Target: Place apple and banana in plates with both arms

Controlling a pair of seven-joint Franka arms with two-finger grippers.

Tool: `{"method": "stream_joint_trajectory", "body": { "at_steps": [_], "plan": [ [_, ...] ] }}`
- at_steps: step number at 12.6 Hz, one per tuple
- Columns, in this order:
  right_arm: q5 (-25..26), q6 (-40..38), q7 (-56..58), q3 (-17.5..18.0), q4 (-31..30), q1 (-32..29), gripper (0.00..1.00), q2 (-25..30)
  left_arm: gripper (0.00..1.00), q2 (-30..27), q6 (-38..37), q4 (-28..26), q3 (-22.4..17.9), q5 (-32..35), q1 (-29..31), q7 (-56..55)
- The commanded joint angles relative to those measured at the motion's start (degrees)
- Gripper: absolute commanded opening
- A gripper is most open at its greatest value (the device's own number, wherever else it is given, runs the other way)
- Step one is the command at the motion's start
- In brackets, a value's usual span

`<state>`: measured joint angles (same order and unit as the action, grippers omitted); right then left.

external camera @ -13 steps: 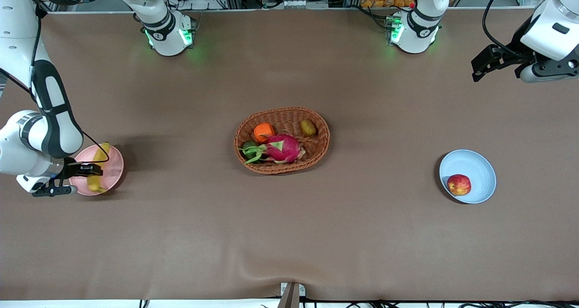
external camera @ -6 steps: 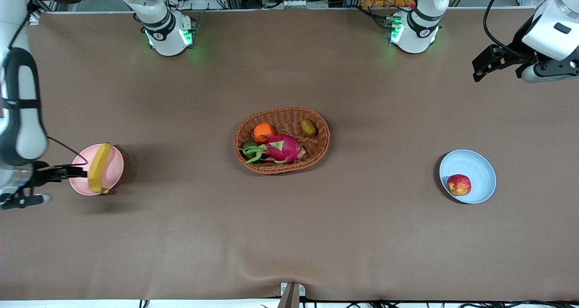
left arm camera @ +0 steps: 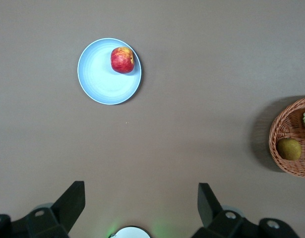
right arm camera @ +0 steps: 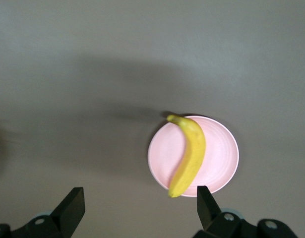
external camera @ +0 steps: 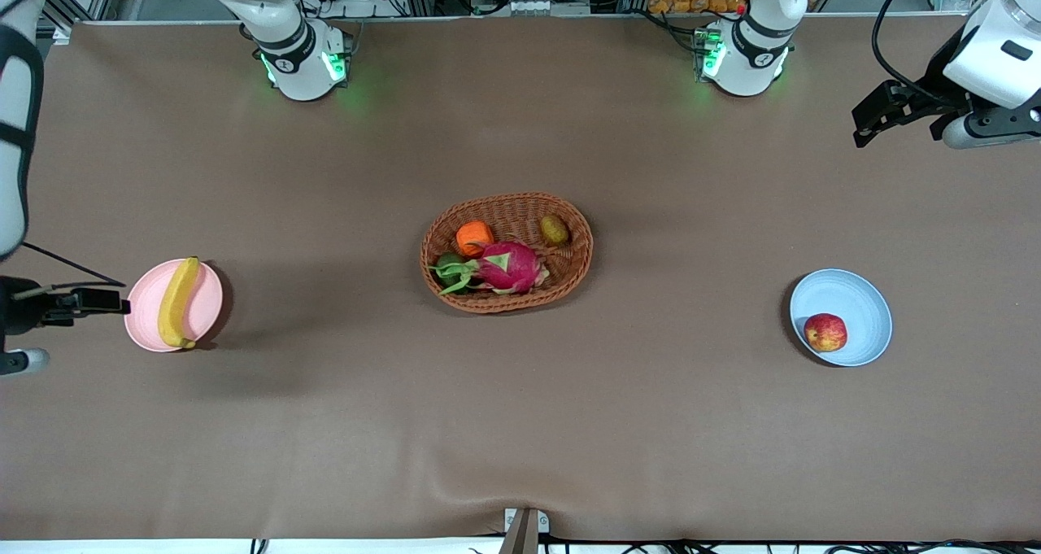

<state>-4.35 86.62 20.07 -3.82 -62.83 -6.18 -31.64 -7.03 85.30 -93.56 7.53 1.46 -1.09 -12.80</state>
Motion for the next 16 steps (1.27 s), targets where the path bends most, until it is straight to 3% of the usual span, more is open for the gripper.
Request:
{"method": "stream_joint_trajectory", "body": {
  "at_steps": [1,4,6,10,11,14,16],
  "plan": [
    [-0.6,-2.9,-6.5,-0.8,0.8,4.1,1.00,6.7,1.00,-0.6,-0.7,0.0,0.1,-0.3,0.4,0.5],
    [0.1,-8.6,-25.7,-1.1,0.5,7.5,1.00,11.4,1.00,-1.1,-0.9,0.0,0.1,-0.3,0.4,0.5],
    [0.7,-8.5,-26.1,-1.1,-3.4,6.7,1.00,15.2,1.00,-1.4,-1.0,-0.1,0.0,-0.3,0.5,0.6],
    [2.5,5.8,-26.0,-0.4,-26.8,4.7,1.00,30.1,1.00,-1.4,-1.1,-0.1,0.0,-0.3,0.5,0.5],
    [2.6,7.2,-26.0,-0.1,-29.6,4.8,1.00,32.1,1.00,-1.5,-1.1,-0.1,-0.1,-0.3,0.5,0.6],
    [2.9,7.2,-26.1,0.4,-31.9,5.0,1.00,34.7,1.00,-1.5,-1.4,-0.1,0.0,-0.3,0.8,0.6],
    [3.0,7.1,-26.1,0.5,-29.6,5.8,1.00,33.8,1.00,-1.7,-1.5,-0.2,-0.1,-0.3,0.8,0.6]
  ]
}}
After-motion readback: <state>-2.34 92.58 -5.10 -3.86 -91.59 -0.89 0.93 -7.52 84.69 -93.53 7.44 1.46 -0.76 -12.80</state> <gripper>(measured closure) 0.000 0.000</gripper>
